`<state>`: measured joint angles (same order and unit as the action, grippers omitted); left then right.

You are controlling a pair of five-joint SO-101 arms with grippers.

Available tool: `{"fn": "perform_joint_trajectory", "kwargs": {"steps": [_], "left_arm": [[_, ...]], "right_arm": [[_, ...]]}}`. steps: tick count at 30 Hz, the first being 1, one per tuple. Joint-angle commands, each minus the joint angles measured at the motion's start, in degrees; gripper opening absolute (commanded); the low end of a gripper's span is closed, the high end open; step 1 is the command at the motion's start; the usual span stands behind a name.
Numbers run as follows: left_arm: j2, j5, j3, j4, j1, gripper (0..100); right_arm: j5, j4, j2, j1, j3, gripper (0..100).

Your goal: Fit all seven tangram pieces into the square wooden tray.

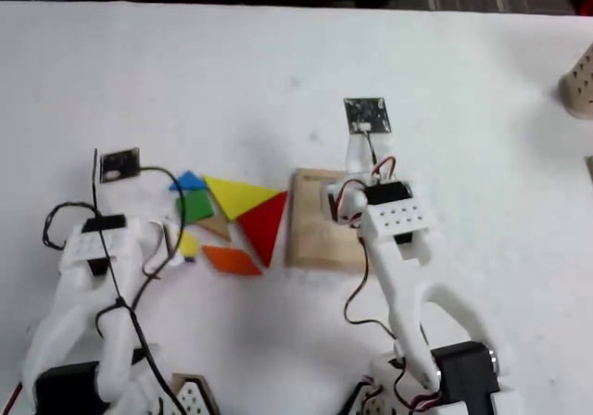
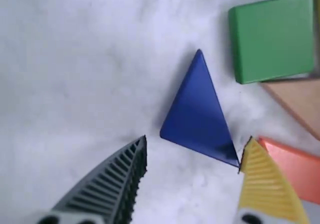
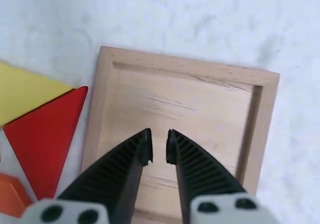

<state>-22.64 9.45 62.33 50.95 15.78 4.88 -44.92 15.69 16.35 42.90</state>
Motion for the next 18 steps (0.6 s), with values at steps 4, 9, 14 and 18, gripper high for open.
{"fn": "perform_joint_trajectory", "kwargs": {"steps": [4, 9, 14, 18], "left_arm": [[-0.5, 4.8, -1.4, -1.5, -1.7, 32], [-0.6, 5.2, -2.1, -1.9, -1.5, 31], [-0.5, 8.2, -3.3, -1.9, -1.8, 31], [-0.5, 8.7, -3.2, -3.6, -1.7, 31]], "right_arm": [[0.9, 0.7, 3.7, -0.2, -0.1, 5.2], [0.9, 0.6, 3.7, -0.2, 0.0, 5.2], [0.9, 0.6, 3.7, -0.2, 0.0, 5.2], [0.9, 0.6, 3.7, -0.2, 0.0, 5.2]]}}
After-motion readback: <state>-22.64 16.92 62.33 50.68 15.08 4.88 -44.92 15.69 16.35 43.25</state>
